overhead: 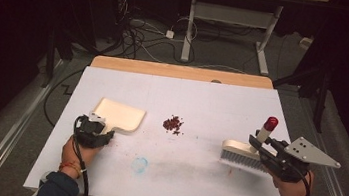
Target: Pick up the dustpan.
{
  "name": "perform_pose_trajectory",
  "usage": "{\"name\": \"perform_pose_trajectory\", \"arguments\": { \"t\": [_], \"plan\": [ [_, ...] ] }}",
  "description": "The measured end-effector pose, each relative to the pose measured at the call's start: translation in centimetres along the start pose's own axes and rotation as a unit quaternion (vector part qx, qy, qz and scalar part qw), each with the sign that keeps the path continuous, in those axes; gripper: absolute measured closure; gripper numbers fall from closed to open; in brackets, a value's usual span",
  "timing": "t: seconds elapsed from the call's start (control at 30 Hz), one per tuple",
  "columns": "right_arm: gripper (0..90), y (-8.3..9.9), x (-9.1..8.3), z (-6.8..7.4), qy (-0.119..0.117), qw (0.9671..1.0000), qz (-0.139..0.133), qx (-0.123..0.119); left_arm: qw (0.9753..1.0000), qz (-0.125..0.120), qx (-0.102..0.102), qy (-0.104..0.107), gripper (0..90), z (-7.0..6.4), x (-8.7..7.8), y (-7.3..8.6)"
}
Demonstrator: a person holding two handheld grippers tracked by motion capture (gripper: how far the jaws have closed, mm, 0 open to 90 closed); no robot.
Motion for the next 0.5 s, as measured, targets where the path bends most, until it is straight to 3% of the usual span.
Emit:
{"name": "perform_pose_trajectory", "arguments": {
  "t": [0.17,0.5],
  "plan": [
    [70.4,0.0,0.1,-0.1,-0.004,1.0000,-0.001,0.002,0.9999,0.006,0.007,0.010,63.8,0.2,0.0,-0.2],
    [70.4,0.2,0.5,-0.3,-0.003,0.9999,0.005,0.011,0.9987,0.001,0.050,0.012,64.1,-0.4,-1.2,-1.0]
  ]
}}
Point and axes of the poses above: each handheld gripper's, and its own axes: x roughly forward along the jaws, y roughly out of its underside, z roughly to its left, the point moved 7 cm from there along x, roughly forward along the jaws, and after that the axes turned 2 degrees about -x, right-handed, at the moved point
